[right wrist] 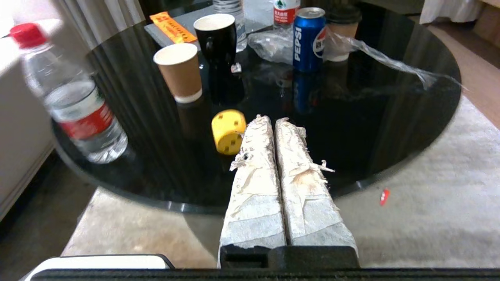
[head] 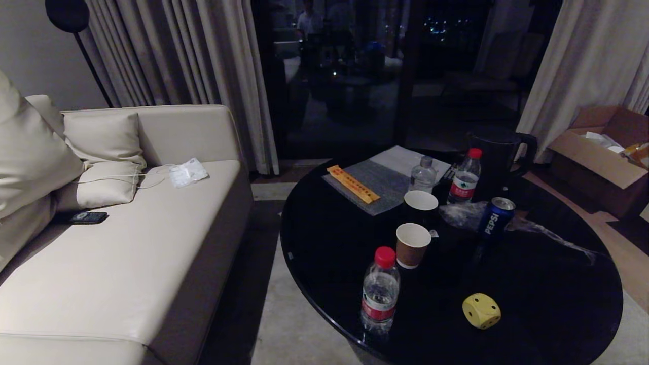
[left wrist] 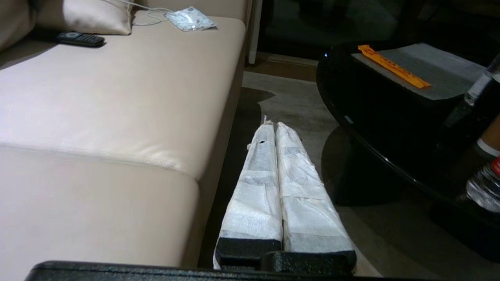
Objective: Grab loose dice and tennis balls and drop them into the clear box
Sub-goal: Pick up toys out of the box
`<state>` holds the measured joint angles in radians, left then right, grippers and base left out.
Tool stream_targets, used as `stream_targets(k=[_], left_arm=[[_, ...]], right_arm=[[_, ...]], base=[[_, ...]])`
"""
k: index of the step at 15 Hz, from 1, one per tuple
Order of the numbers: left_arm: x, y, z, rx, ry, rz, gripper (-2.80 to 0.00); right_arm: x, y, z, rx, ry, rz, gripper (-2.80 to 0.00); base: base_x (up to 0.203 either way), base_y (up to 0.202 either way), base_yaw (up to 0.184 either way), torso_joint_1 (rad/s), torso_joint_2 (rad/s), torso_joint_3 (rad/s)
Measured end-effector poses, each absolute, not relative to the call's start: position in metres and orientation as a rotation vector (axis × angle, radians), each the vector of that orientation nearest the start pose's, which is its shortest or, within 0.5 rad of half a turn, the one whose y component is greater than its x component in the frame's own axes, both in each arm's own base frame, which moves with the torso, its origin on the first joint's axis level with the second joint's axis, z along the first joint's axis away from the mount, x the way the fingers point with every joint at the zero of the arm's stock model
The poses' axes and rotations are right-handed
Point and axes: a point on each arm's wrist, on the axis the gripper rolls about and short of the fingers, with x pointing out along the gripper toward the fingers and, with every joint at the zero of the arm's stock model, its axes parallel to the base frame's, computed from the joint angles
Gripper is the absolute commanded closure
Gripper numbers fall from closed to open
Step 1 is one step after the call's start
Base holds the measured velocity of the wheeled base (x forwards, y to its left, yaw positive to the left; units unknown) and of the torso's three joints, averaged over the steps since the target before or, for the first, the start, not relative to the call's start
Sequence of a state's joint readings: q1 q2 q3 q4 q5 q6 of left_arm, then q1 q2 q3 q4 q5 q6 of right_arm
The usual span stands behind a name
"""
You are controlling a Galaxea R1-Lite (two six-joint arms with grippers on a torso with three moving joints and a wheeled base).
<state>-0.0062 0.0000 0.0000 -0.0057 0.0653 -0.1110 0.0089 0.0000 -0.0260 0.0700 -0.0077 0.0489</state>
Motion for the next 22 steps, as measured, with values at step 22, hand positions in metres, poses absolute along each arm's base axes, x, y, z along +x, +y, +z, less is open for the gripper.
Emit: stream_targets(k=[22], left_arm=[[-0.023, 0.002, 0.076, -0.114, -0.008, 0.058, 0.0]], right_arm=[[0.131, 0.021, 0.176, 0.104, 0.617, 0.155, 0.0]], base=[[0.009, 0.0, 0.0, 0.0, 0.0, 0.0]])
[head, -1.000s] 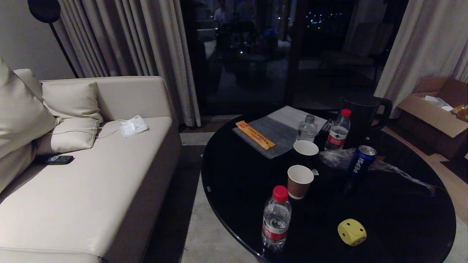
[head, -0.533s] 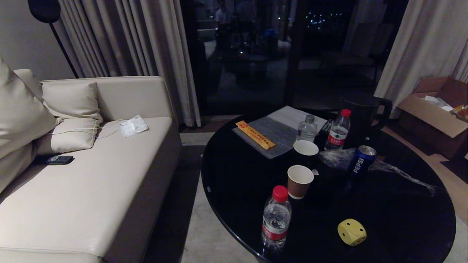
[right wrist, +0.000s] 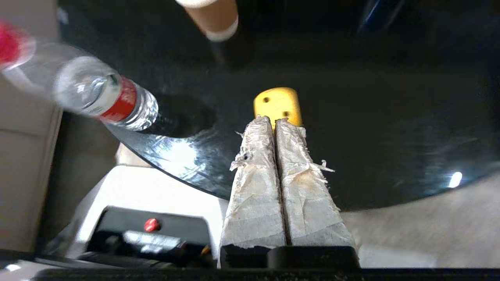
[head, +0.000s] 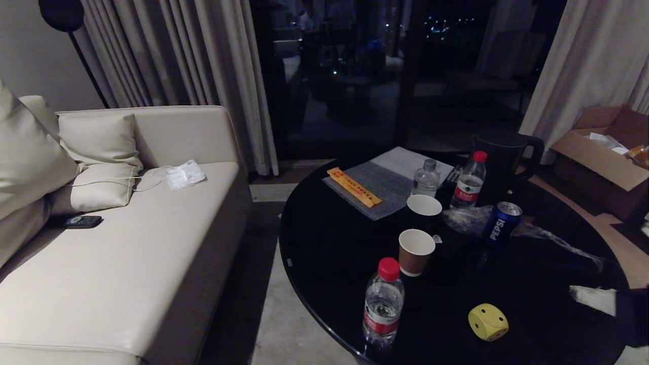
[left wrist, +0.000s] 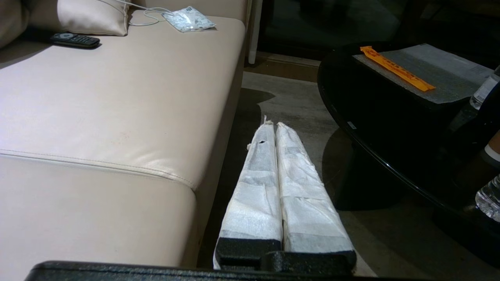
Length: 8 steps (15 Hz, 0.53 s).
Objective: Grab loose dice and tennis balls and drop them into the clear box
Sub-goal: Pick up toys out of the box
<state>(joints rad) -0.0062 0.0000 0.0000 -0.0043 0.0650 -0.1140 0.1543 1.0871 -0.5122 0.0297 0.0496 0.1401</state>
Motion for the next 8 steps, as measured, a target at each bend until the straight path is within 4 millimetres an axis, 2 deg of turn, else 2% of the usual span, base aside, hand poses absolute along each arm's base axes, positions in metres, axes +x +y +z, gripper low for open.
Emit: stream_targets(k=[3, 5, 6, 7, 8], left_arm=[[-0.023, 0.002, 0.076, -0.114, -0.008, 0.059, 0.0], [-0.023, 0.002, 0.076, -0.114, -0.008, 0.059, 0.0], [-0.023, 0.002, 0.076, -0.114, -0.008, 0.059, 0.0], [-0.023, 0.002, 0.076, -0.114, -0.008, 0.059, 0.0], [-0.023, 0.002, 0.076, -0.114, -0.008, 0.059, 0.0]], right_arm=[[0.185, 0.038, 0.161, 0.136, 0.722, 0.151, 0.0], [0.214, 0.047, 0.15, 0.136, 0.774, 0.15, 0.0], [0.224, 0.05, 0.145, 0.125, 0.794, 0.151, -0.41], [0.231, 0.051, 0.139, 0.098, 0.814, 0.156, -2.8], [0.238, 0.051, 0.133, 0.056, 0.834, 0.165, -2.8]], base=[[0.0, 0.0, 0.0, 0.0, 0.0, 0.0], [0.0, 0.0, 0.0, 0.0, 0.0, 0.0], [0.0, 0.0, 0.0, 0.0, 0.0, 0.0], [0.0, 0.0, 0.0, 0.0, 0.0, 0.0], [0.0, 0.0, 0.0, 0.0, 0.0, 0.0]])
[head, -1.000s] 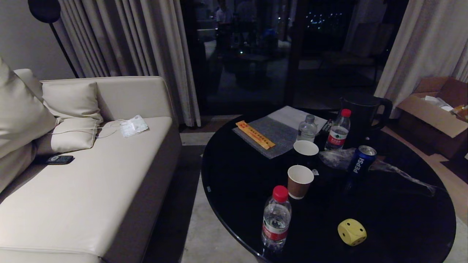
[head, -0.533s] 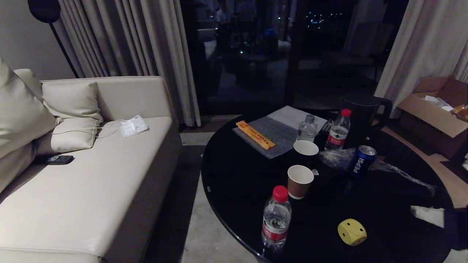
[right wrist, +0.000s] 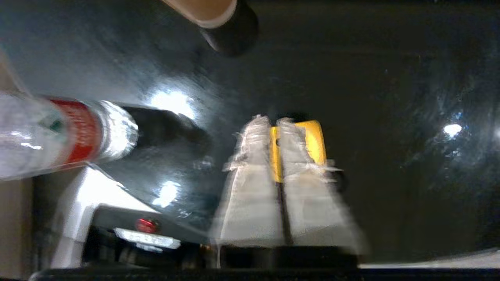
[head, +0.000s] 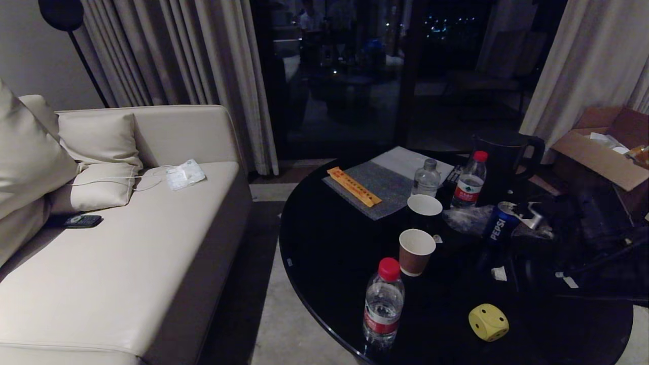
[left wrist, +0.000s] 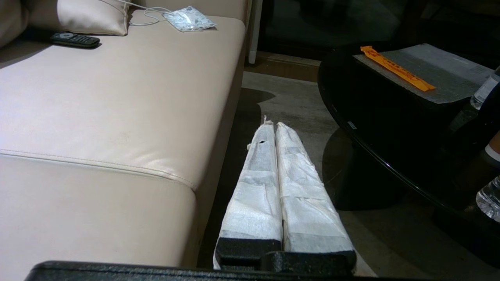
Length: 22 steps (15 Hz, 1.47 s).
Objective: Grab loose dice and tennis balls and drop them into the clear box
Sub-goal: Pick up toys out of the box
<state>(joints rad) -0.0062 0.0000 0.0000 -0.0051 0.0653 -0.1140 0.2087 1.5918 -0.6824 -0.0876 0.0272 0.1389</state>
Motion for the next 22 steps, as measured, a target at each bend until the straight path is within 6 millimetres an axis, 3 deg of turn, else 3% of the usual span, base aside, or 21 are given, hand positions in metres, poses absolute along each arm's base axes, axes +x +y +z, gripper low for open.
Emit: stream_targets(k=[4, 9, 16, 22], left_arm=[[-0.023, 0.002, 0.076, -0.114, -0.008, 0.059, 0.0], [-0.023, 0.002, 0.076, -0.114, -0.008, 0.059, 0.0], [-0.023, 0.002, 0.076, -0.114, -0.008, 0.059, 0.0], [-0.023, 0.002, 0.076, -0.114, -0.008, 0.059, 0.0]], right_arm=[[0.263, 0.05, 0.122, -0.064, 0.86, 0.166, -2.8], [0.276, 0.032, 0.103, -0.326, 0.909, 0.239, -2.8], [0.277, 0.032, 0.071, -0.338, 1.063, 0.376, -2.8], [0.272, 0.033, 0.06, -0.304, 1.158, 0.432, -2.8]], base=[[0.0, 0.0, 0.0, 0.0, 0.0, 0.0], [0.0, 0.0, 0.0, 0.0, 0.0, 0.0], [0.0, 0.0, 0.0, 0.0, 0.0, 0.0], [0.0, 0.0, 0.0, 0.0, 0.0, 0.0]])
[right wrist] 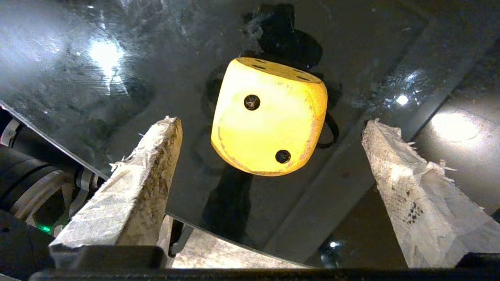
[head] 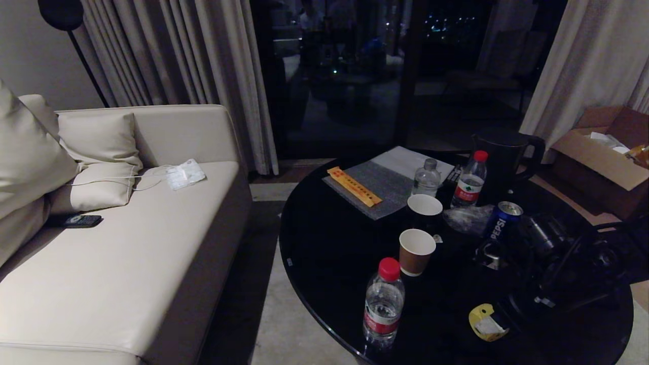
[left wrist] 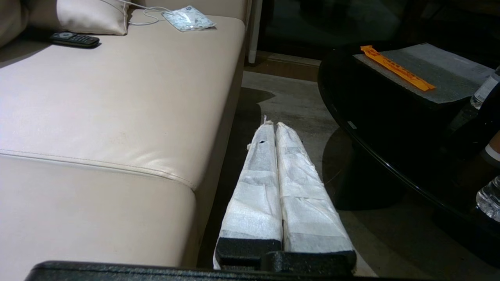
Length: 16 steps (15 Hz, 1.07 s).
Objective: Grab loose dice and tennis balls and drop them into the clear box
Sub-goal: Pick up toys out of the box
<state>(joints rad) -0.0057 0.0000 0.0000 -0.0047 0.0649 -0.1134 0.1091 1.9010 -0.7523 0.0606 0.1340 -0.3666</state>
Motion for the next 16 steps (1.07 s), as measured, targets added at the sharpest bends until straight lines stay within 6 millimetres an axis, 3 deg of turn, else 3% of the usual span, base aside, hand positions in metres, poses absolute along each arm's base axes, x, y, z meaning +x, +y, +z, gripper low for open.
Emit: stream_targets(k=[8, 9, 10, 16], left_arm=[[-0.023, 0.002, 0.076, -0.114, -0.008, 0.058, 0.0], [-0.023, 0.002, 0.076, -0.114, -0.008, 0.059, 0.0], [-0.023, 0.002, 0.076, -0.114, -0.008, 0.059, 0.0], [-0.023, 0.002, 0.076, -0.114, -0.008, 0.059, 0.0]], right_arm=[[0.283, 0.036, 0.046, -0.306, 1.189, 0.433, -2.8], [0.283, 0.036, 0.043, -0.304, 1.197, 0.434, -2.3], [0.284, 0.036, 0.041, -0.304, 1.198, 0.434, 0.0], [0.292, 0.037, 0.031, -0.341, 1.194, 0.387, 0.0]], base=[[0.0, 0.0, 0.0, 0.0, 0.0, 0.0], [0.0, 0.0, 0.0, 0.0, 0.0, 0.0], [0.0, 0.0, 0.0, 0.0, 0.0, 0.0], [0.0, 0.0, 0.0, 0.0, 0.0, 0.0]])
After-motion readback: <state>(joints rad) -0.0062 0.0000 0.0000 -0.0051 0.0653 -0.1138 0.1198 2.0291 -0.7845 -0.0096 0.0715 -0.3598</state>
